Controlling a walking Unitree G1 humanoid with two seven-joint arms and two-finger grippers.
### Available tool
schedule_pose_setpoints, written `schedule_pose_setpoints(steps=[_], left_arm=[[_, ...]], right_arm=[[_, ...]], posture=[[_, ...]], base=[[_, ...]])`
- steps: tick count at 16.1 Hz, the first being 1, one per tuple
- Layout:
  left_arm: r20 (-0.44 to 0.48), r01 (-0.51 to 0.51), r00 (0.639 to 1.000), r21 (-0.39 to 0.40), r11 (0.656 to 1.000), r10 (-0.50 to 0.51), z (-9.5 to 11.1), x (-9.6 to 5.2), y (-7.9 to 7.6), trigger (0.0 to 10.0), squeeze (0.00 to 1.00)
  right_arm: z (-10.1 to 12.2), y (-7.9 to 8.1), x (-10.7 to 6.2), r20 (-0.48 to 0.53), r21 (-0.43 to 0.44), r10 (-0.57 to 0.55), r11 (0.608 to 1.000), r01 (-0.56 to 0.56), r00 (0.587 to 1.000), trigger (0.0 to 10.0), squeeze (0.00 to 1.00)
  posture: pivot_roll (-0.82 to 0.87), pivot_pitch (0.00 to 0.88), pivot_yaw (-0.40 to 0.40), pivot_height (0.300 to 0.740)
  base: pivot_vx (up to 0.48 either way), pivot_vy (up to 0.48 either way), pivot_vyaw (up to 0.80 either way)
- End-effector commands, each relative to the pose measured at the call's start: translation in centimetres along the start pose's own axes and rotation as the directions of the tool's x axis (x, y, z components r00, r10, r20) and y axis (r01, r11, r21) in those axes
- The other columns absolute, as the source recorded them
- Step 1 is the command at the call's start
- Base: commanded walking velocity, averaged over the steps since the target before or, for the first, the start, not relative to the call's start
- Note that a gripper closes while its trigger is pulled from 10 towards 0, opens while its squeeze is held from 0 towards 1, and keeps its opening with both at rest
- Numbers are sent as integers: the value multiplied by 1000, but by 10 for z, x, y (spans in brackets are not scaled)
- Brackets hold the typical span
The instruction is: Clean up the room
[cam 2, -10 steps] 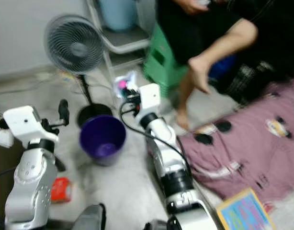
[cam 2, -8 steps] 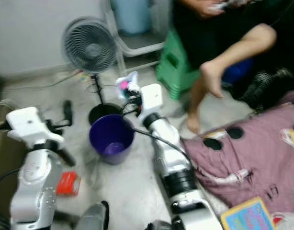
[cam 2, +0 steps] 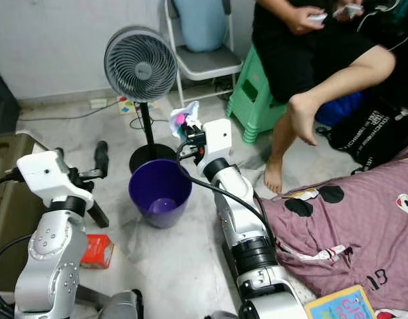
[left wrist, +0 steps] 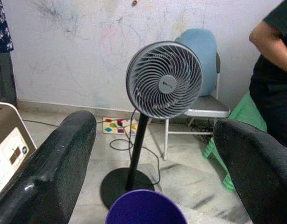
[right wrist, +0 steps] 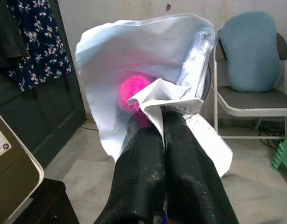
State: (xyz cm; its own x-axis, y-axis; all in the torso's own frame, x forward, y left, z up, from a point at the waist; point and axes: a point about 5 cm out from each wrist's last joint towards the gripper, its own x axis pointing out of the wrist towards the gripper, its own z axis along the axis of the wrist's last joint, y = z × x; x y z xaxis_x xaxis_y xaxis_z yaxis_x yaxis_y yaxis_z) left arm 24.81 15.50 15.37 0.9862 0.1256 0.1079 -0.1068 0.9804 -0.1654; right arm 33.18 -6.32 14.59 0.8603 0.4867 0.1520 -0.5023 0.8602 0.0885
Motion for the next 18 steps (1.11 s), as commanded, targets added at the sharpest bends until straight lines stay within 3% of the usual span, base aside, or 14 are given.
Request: schedule_pose_setpoints(steps=[1, 5, 18], left_arm=[[20, 10, 1000, -3, 1000, -10, 4, 0, 0, 10000, 0], [20, 9, 1000, -3, 1000, -9, 5, 1, 0, 10000, 0], [4, 5, 1000, 6, 1000, -5, 2, 0, 1, 10000, 0]], right_arm=[[5, 5, 3, 22, -1, 23, 1000, -23, 999, 10000, 0], [6, 7, 4, 33, 2, 40, 999, -40, 999, 10000, 0], [4, 10, 3, 41, 34, 46, 998, -48, 998, 10000, 0]], posture=[[134, 97, -92, 740], [134, 106, -91, 740], [141, 96, -83, 740]], base=[[352, 0, 0], [352, 0, 516], [293, 0, -59]])
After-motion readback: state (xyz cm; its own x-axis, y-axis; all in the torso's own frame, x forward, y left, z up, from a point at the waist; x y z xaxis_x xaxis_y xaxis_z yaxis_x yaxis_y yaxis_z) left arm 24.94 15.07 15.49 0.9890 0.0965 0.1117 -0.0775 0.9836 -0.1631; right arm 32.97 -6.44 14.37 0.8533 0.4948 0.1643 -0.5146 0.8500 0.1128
